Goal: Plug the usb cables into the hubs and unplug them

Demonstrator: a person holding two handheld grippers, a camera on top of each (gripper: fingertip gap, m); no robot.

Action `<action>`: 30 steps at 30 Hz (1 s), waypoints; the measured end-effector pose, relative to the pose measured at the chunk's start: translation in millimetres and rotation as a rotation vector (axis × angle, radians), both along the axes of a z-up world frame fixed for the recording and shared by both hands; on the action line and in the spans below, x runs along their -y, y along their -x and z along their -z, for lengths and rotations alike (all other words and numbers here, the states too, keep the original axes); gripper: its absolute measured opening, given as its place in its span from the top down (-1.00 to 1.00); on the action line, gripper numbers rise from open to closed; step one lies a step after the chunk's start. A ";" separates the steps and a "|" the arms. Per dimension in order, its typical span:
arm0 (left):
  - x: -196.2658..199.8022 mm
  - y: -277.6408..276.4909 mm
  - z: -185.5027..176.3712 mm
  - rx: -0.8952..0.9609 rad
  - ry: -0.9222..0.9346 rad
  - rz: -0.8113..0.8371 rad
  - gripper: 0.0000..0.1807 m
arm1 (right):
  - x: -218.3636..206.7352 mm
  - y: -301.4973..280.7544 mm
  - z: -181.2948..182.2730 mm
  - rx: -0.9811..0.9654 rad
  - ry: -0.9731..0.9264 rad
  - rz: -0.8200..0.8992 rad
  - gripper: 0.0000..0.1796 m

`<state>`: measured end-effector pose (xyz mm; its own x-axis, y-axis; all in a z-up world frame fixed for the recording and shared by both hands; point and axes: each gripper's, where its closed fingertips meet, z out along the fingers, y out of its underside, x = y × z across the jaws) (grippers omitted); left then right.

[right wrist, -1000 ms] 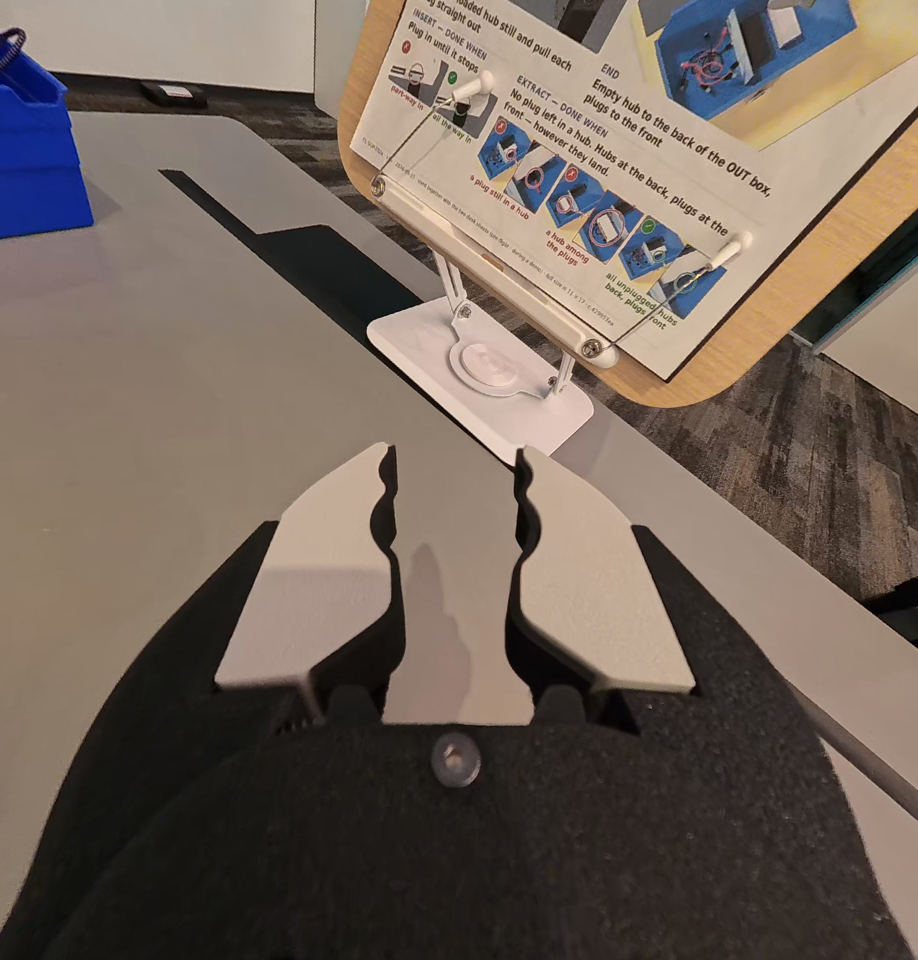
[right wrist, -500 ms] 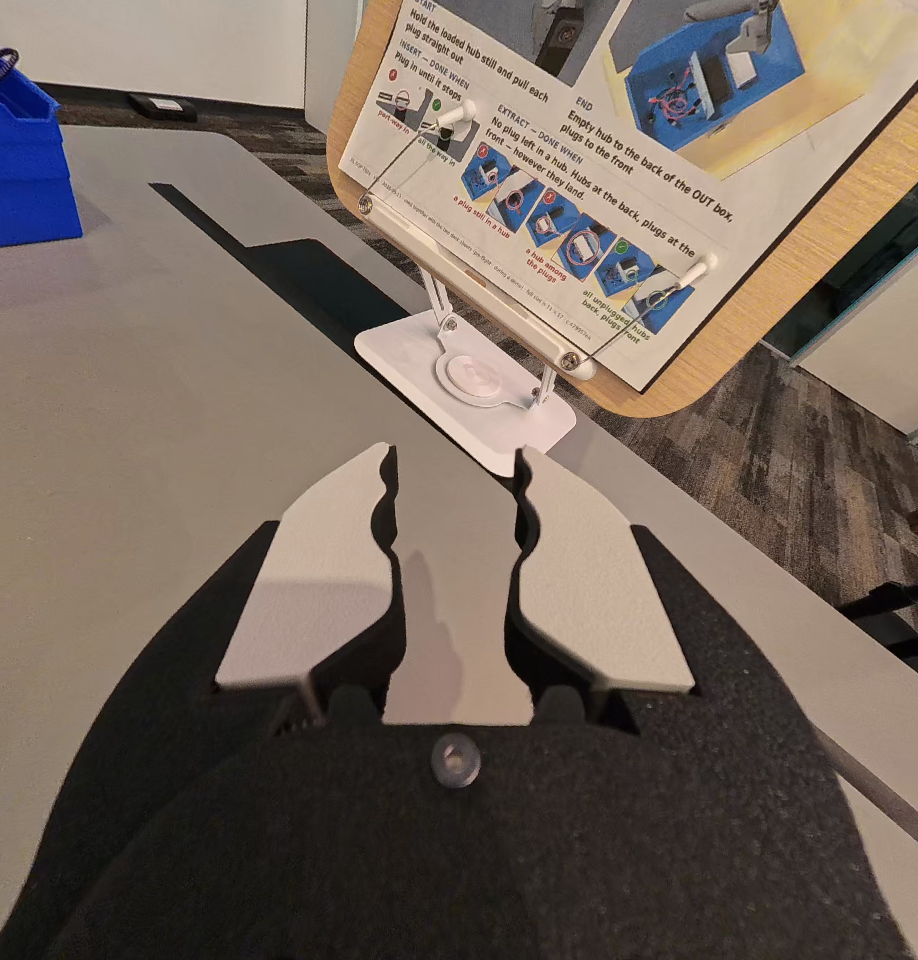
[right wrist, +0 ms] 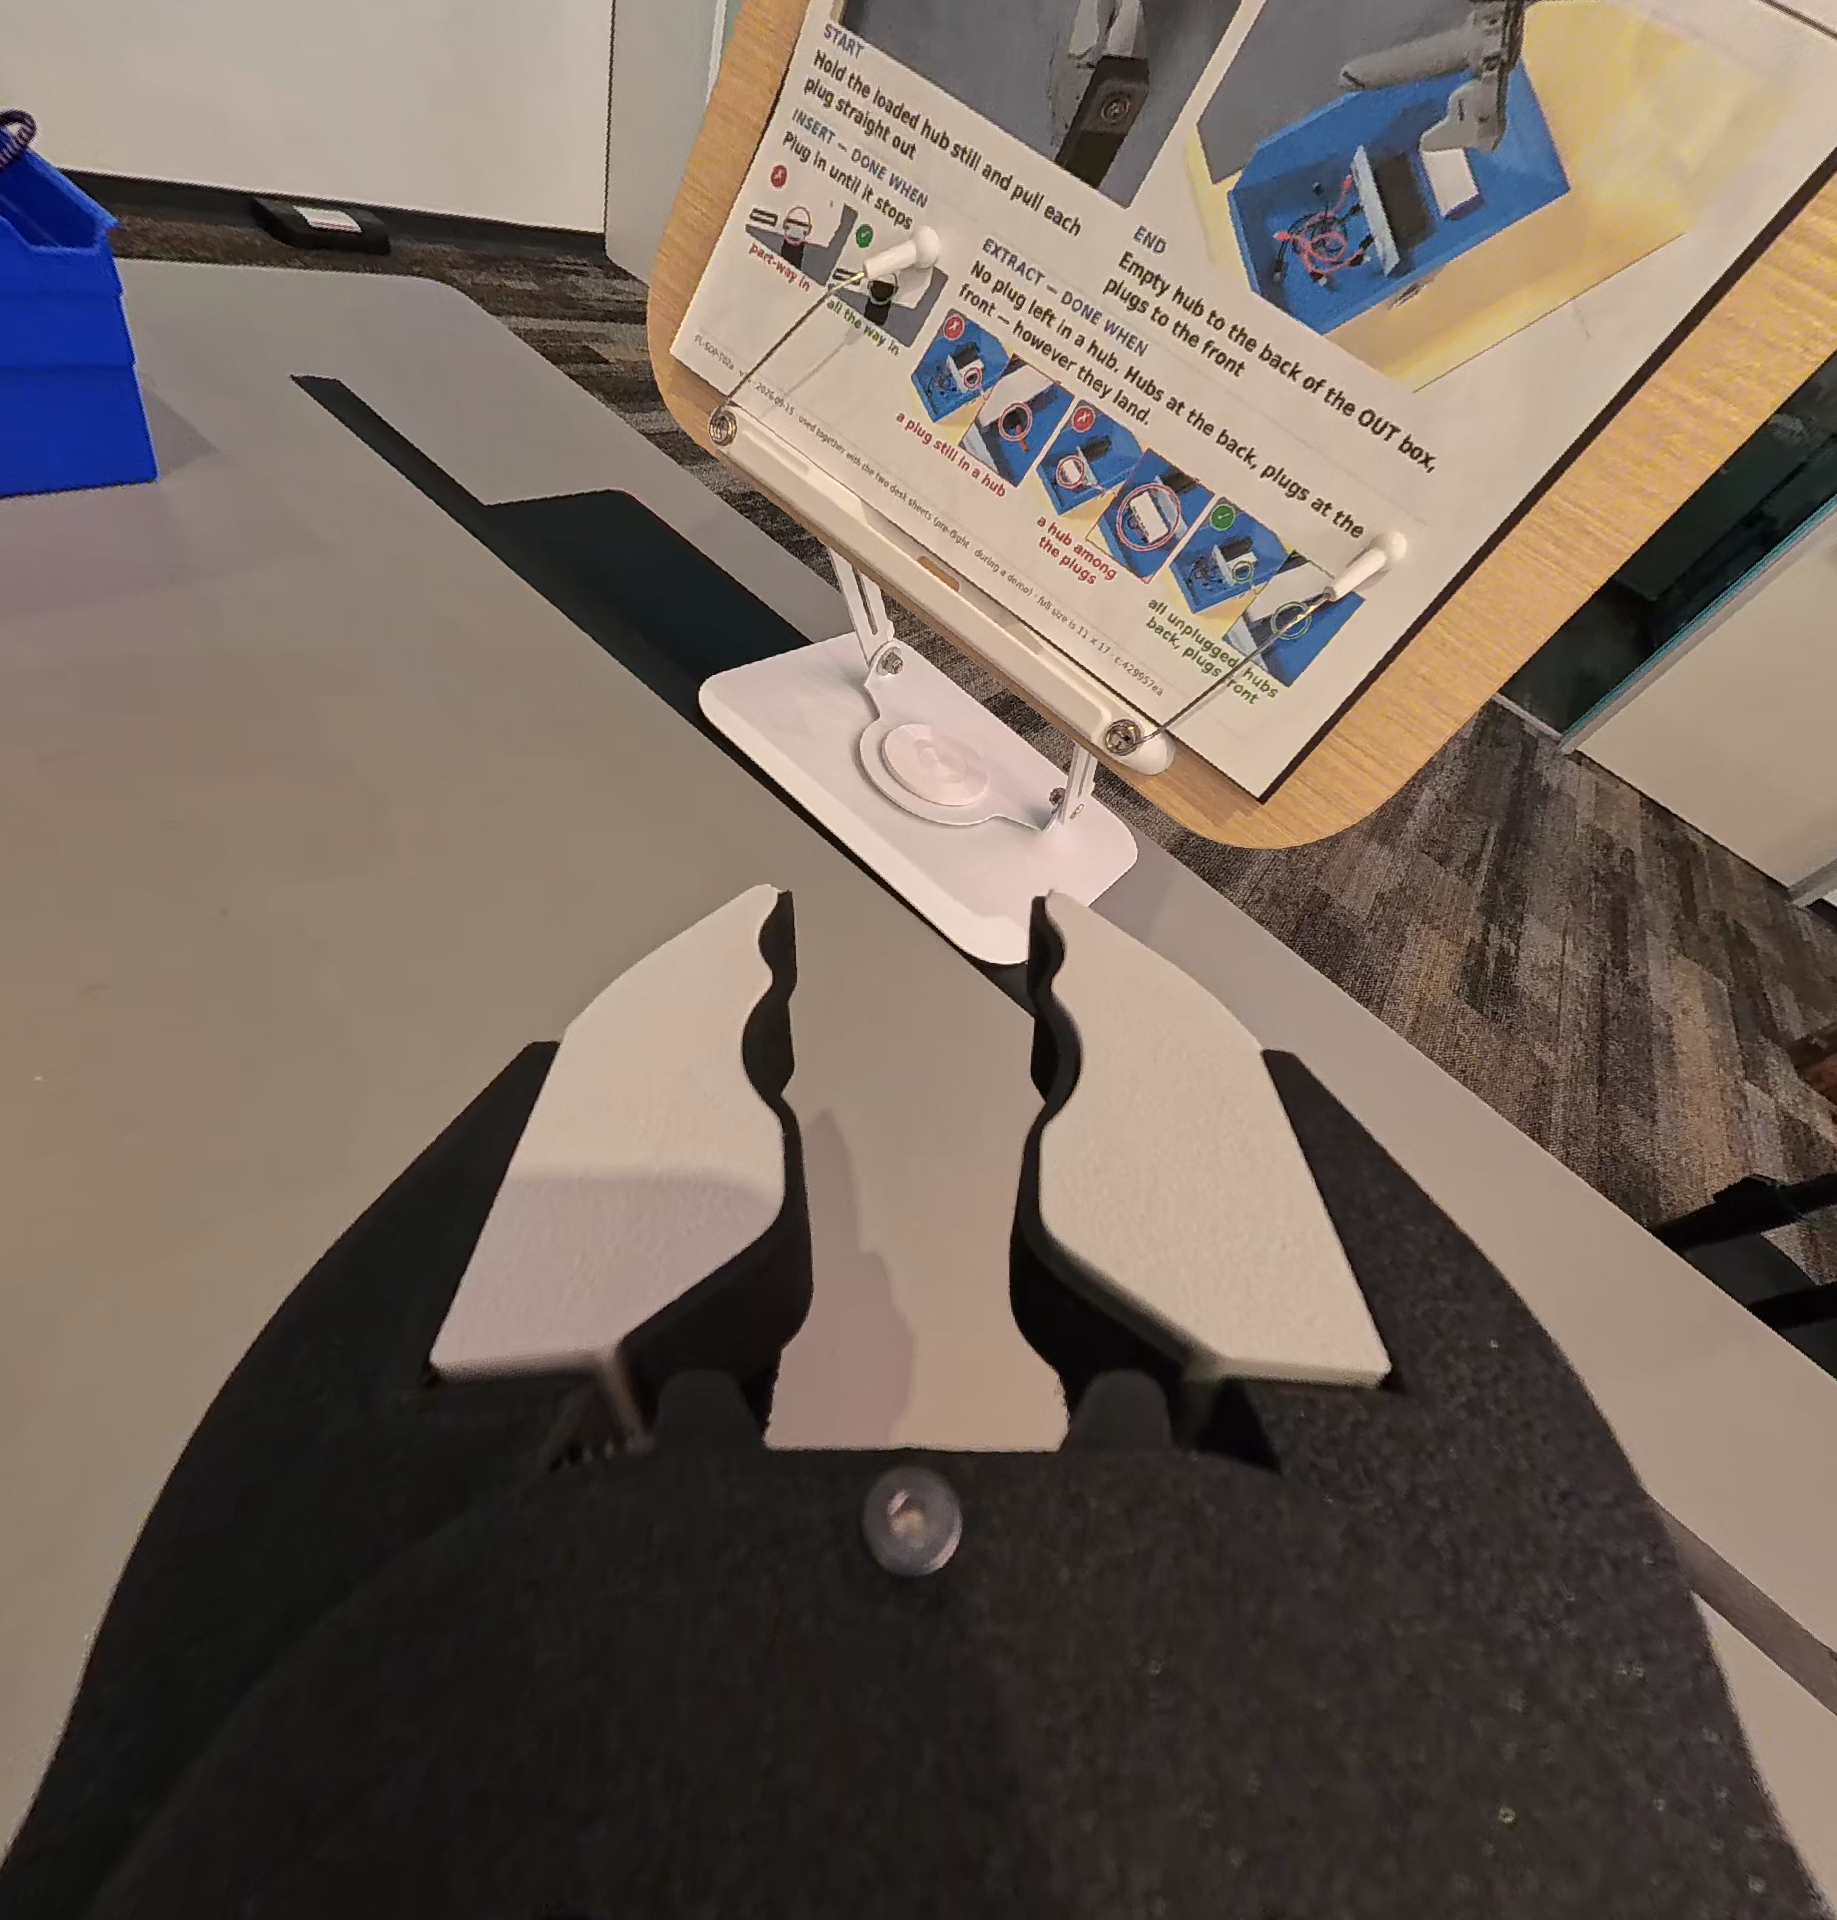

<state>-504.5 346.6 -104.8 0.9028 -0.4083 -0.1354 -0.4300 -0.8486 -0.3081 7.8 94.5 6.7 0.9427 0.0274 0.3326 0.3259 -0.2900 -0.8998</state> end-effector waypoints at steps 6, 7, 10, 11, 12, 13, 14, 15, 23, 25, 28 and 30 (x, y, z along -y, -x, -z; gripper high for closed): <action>0.7 6.4 -33.7 -0.107 -0.029 0.077 0.63 | -0.5 -1.0 0.9 0.012 0.001 0.002 0.53; 1.5 6.3 -39.1 -0.119 -0.027 0.087 0.63 | -0.6 -0.9 0.7 0.013 0.000 0.002 0.53; 3.0 5.8 -55.3 -0.171 -0.032 0.122 0.63 | -0.7 -0.6 0.9 0.015 -0.001 0.002 0.53; 3.2 5.8 -60.8 -0.195 -0.036 0.135 0.63 | -0.9 -0.5 1.1 0.016 -0.001 0.002 0.53; 3.1 5.4 -66.0 -0.219 -0.042 0.148 0.63 | -1.1 -0.2 1.6 0.017 0.000 0.001 0.53; 2.7 4.9 -71.4 -0.243 -0.051 0.158 0.63 | -1.3 -0.1 2.1 0.018 0.003 0.001 0.53; 1.4 3.6 -77.6 -0.269 -0.066 0.170 0.63 | -1.6 -0.1 2.8 0.019 0.005 0.001 0.53; -0.2 2.0 -84.4 -0.296 -0.086 0.182 0.64 | -1.9 0.2 3.5 0.020 0.007 0.000 0.53; -3.9 -12.9 -147.6 -0.526 -0.189 0.275 0.65 | -3.4 -0.7 8.0 0.028 0.018 0.007 0.52; -3.4 -19.1 -162.5 -0.537 -0.211 0.283 0.65 | -3.9 -0.7 9.1 0.027 0.021 0.005 0.52; -0.9 -31.6 -184.9 -0.545 -0.245 0.302 0.65 | -4.4 -1.2 10.9 0.032 0.027 0.008 0.52; 3.5 -47.4 -201.1 -0.538 -0.275 0.340 0.65 | -4.5 -2.0 12.0 0.033 0.031 0.010 0.52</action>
<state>-457.1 343.1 96.3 0.5089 -0.5432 -0.6678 -0.8116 -0.5614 -0.1618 9.8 99.0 -5.4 0.9314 0.0284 0.3628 0.3522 -0.3214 -0.8790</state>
